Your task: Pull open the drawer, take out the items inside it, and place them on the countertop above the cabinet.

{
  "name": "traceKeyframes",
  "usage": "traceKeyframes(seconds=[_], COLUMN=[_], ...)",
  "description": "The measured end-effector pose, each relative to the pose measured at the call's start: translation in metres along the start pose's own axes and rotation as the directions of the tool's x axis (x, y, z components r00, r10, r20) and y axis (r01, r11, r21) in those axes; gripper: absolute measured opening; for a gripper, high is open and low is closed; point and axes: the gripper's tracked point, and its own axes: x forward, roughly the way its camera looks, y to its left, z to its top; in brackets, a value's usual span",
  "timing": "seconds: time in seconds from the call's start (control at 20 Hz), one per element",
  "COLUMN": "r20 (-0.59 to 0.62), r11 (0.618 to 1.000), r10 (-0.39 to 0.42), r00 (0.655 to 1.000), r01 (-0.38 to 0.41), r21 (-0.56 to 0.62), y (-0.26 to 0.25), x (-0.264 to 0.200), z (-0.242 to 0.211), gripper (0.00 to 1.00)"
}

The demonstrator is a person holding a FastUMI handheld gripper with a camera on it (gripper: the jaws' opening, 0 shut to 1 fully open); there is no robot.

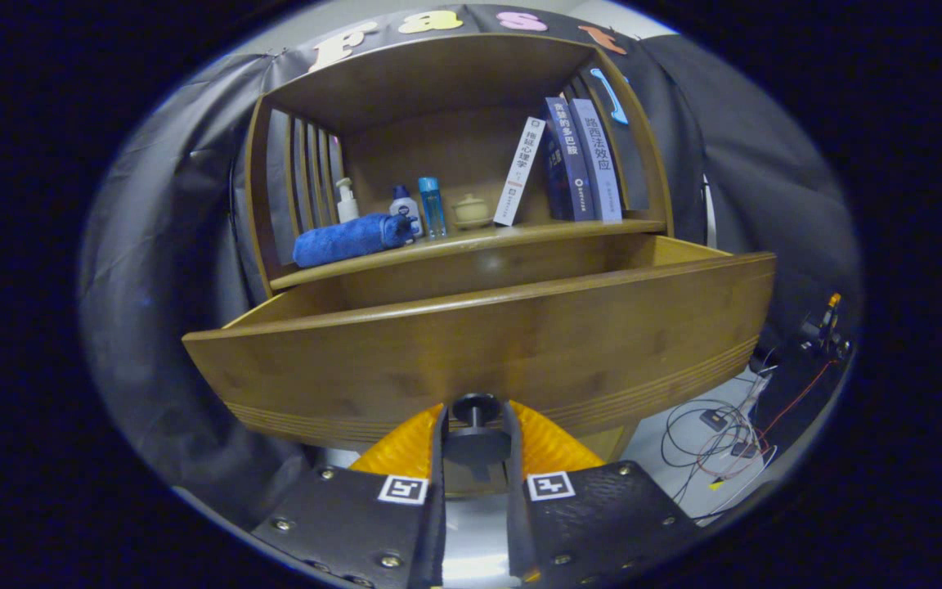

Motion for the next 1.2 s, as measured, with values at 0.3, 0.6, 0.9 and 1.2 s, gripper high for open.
traceKeyframes(seconds=[0.3,0.6,0.9,1.2], r20=[0.0,0.01,0.016,0.006], r11=[1.0,0.999,0.998,0.999], r10=[-0.021,-0.01,0.0,-0.009], r00=[1.0,1.0,1.0,1.0], r01=[0.021,0.009,-0.001,0.008], r21=[0.01,0.04,0.055,0.04], y=[-0.003,-0.003,-0.003,-0.004], x=[-0.012,-0.013,-0.013,-0.012], z=[-0.003,-0.002,-0.002,-0.001], gripper=[0.3,0.3,0.3,0.38])
